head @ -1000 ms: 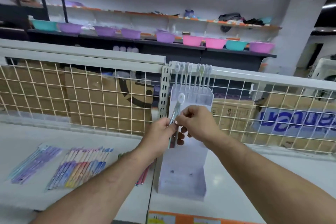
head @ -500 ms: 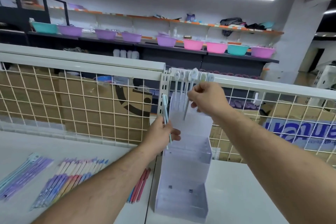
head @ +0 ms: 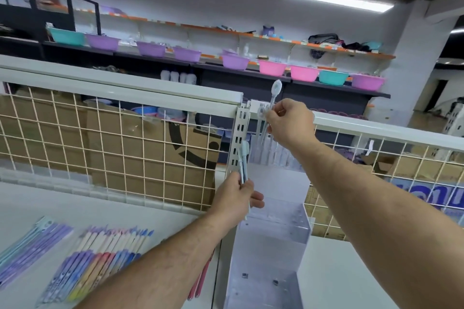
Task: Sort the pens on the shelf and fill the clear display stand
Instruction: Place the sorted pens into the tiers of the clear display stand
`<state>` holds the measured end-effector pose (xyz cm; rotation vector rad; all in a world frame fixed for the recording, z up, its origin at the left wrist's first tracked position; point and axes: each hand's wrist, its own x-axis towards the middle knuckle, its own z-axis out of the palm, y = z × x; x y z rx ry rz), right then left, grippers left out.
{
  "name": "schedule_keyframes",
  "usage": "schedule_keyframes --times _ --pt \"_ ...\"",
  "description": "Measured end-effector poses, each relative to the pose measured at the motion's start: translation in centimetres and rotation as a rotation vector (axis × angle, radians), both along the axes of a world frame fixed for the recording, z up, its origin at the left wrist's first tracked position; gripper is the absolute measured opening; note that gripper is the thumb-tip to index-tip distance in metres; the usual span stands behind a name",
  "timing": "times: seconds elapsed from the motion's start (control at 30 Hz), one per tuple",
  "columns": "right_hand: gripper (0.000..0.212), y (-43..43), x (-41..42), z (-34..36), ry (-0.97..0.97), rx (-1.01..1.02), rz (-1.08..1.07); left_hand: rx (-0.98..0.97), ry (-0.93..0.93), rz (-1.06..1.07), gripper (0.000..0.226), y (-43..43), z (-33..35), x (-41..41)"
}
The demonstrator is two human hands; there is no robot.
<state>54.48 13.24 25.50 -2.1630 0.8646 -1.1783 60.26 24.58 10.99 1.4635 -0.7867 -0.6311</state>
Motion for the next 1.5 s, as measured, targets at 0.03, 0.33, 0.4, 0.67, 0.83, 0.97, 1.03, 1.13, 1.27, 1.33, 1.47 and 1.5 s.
schedule_keyframes --times 0.03,0.33,0.4,0.67,0.83,0.97,1.03,1.13,1.27,1.33,1.47,1.5 --pt "0.017 0.0 0.1 -0.1 -0.003 0.004 0.003 0.002 -0.008 -0.002 0.009 0.0 0.0 0.0" --pt "0.021 0.5 1.0 -1.7 0.215 -0.042 -0.016 -0.013 -0.048 -0.002 0.011 0.0 -0.3 -0.1" --pt "0.021 0.4 1.1 -1.7 0.211 -0.033 -0.028 -0.019 -0.046 -0.001 0.011 0.1 -0.3 -0.2" --pt "0.022 0.6 1.0 -2.9 0.264 -0.049 -0.052 -0.019 -0.044 0.001 0.011 0.3 0.0 -0.3" --pt "0.039 0.7 0.2 -3.2 0.236 -0.067 -0.094 -0.026 -0.049 0.003 0.01 0.3 0.0 -0.3" --pt "0.031 1.9 -1.3 -4.2 0.293 0.149 0.105 -0.034 -0.057 -0.007 0.01 0.2 -0.1 -0.2" --pt "0.025 2.4 -1.7 -4.9 0.39 0.202 0.162 -0.032 -0.069 -0.014 0.011 0.2 -0.1 -0.2" --pt "0.022 2.7 -1.8 -5.6 0.423 0.179 0.145 -0.038 -0.09 -0.026 0.012 0.1 -0.2 -0.2" --pt "0.019 2.5 -2.3 -4.2 0.306 0.22 0.134 -0.035 -0.083 -0.029 0.016 0.1 -0.2 -0.1" --pt "0.017 2.1 -2.6 -2.6 0.192 0.204 0.101 -0.042 -0.055 -0.027 0.017 0.1 -0.2 -0.1" --pt "0.014 1.1 -2.6 0.7 -0.013 0.123 0.024 -0.035 -0.054 -0.026 0.018 0.1 -0.1 0.0" --pt "0.014 0.8 -2.4 1.2 -0.046 0.099 0.01 -0.032 -0.059 -0.028 0.017 0.1 0.0 0.0"
